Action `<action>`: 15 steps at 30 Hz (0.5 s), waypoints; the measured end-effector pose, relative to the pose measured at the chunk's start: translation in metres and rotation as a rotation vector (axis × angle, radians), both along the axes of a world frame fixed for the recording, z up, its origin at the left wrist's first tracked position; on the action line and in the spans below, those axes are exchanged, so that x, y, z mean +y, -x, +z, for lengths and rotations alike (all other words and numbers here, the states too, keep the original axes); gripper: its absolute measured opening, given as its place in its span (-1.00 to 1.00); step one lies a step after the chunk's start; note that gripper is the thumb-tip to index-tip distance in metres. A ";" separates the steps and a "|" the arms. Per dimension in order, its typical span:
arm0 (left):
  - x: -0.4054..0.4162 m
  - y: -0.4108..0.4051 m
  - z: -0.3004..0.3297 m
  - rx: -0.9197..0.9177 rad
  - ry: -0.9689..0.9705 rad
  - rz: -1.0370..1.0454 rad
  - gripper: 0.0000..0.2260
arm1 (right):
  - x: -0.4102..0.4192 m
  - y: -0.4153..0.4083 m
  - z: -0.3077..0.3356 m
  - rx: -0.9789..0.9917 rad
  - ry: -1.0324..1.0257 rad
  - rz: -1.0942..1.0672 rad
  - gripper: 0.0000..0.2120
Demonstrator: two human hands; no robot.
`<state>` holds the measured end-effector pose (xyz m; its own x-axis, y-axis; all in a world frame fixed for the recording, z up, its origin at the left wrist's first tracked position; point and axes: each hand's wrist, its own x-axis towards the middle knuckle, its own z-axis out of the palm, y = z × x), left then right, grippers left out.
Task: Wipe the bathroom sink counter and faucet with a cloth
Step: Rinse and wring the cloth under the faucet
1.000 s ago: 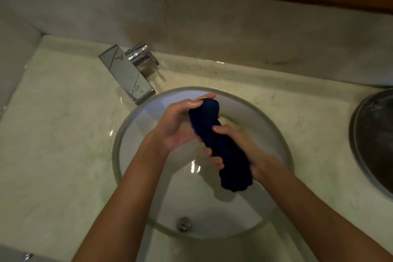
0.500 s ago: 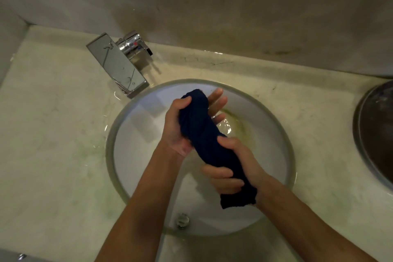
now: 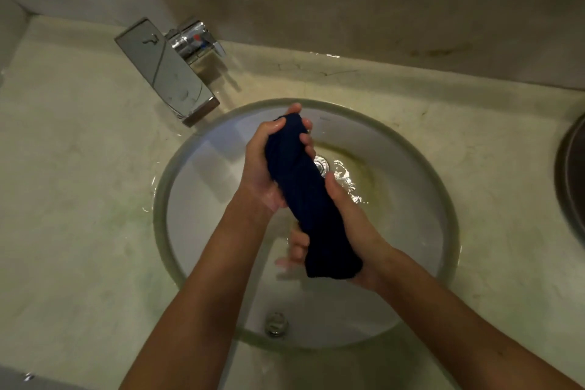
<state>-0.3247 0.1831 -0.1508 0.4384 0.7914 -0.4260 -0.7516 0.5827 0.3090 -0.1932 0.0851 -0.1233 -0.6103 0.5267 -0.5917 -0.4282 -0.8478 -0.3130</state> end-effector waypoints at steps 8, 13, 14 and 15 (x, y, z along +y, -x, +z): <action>0.005 0.010 0.006 0.018 -0.062 -0.085 -0.76 | -0.009 -0.008 -0.002 -0.062 -0.061 0.218 -0.74; 0.006 0.009 0.008 0.080 -0.087 -0.136 -0.77 | -0.008 0.005 -0.003 -0.337 -0.218 0.290 -0.43; 0.006 0.008 0.006 0.094 -0.090 -0.139 -0.77 | -0.010 0.009 -0.006 -0.398 -0.204 0.247 -0.42; 0.005 0.008 0.006 0.103 -0.092 -0.142 -0.77 | -0.012 0.013 -0.008 -0.457 -0.189 0.180 -0.43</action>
<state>-0.3326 0.1878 -0.1449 0.5063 0.7621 -0.4035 -0.6252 0.6467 0.4368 -0.2063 0.0733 -0.1311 -0.4033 0.5605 -0.7233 -0.0651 -0.8060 -0.5883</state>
